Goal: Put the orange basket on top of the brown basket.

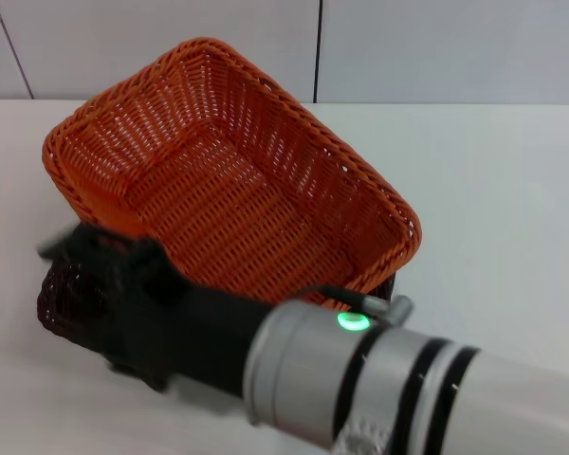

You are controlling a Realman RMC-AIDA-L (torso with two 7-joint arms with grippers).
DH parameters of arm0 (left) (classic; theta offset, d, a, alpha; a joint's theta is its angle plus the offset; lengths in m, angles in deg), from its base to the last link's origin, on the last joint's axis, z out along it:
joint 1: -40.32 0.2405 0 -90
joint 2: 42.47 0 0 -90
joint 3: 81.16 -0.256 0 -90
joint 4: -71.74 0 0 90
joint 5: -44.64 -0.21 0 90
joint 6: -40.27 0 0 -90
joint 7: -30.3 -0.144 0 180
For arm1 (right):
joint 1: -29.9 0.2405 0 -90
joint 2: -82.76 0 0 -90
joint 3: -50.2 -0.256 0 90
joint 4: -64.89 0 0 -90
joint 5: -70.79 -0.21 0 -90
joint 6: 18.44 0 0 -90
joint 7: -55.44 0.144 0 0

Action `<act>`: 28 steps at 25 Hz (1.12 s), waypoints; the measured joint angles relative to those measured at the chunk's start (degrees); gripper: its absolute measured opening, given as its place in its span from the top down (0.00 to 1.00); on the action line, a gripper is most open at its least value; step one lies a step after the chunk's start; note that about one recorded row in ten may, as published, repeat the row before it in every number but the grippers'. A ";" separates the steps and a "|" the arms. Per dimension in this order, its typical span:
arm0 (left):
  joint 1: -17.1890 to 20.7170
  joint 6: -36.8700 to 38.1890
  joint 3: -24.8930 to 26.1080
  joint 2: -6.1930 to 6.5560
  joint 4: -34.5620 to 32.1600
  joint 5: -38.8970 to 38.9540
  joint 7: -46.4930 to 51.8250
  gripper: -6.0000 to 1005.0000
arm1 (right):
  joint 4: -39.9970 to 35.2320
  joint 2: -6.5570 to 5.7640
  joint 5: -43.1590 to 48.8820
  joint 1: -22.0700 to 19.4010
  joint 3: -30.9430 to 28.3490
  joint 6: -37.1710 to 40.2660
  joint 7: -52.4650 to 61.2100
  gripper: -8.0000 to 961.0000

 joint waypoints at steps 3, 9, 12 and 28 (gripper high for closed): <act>0.12 0.26 0.34 0.00 -0.01 0.04 0.01 0.32 | 6.18 0.40 -1.43 -0.64 -1.93 -14.20 7.03 0.19; 0.28 2.04 0.72 0.00 0.44 0.31 0.05 0.32 | 19.71 0.02 -16.95 -5.18 -15.45 -43.28 24.41 0.19; 0.29 3.24 1.58 -0.05 0.39 0.39 1.05 0.32 | 28.15 -0.24 -27.00 -7.60 -19.98 -56.36 29.69 0.19; 0.10 6.72 2.17 0.09 -2.22 0.26 6.00 0.32 | 75.76 -0.27 -21.45 -6.63 -20.06 -109.35 66.36 0.19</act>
